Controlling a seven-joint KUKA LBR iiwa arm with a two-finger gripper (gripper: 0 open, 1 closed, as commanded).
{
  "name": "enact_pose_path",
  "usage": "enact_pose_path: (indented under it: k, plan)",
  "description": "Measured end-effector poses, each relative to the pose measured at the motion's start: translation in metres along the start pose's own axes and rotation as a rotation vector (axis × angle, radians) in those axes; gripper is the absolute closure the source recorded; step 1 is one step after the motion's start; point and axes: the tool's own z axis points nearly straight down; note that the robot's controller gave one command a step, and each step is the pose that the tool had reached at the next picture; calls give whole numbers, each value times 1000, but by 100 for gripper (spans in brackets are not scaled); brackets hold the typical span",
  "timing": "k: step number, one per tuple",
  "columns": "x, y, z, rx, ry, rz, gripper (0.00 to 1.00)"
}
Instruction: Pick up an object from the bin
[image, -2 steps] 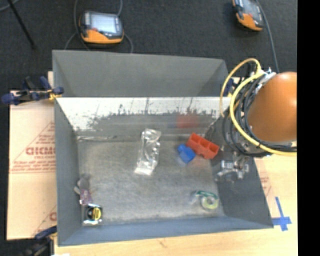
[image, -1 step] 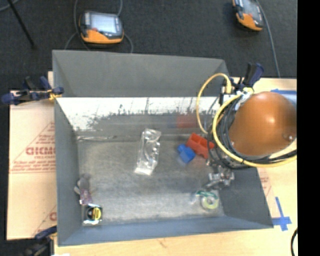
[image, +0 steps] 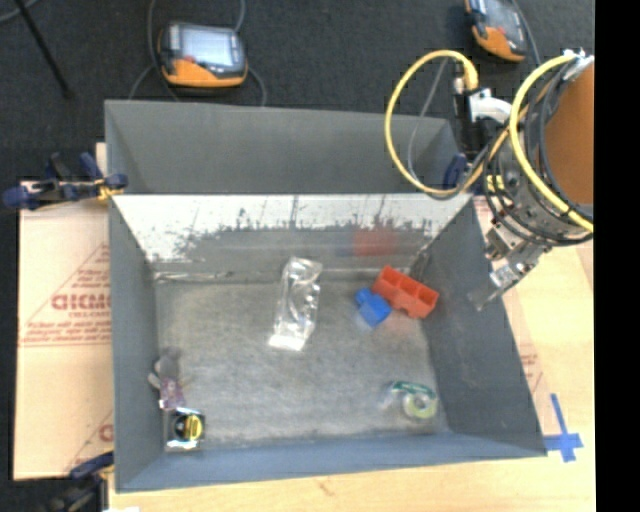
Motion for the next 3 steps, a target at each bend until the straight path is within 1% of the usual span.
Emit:
enact_pose_path:
  k: [1, 2, 3]
  plan:
    - [17, 24, 92, -8, -8, -251, 100]
    - [3, 42, 135, -5, -6, -782, 100]
    - [49, 0, 76, -2, -1, -967, 100]
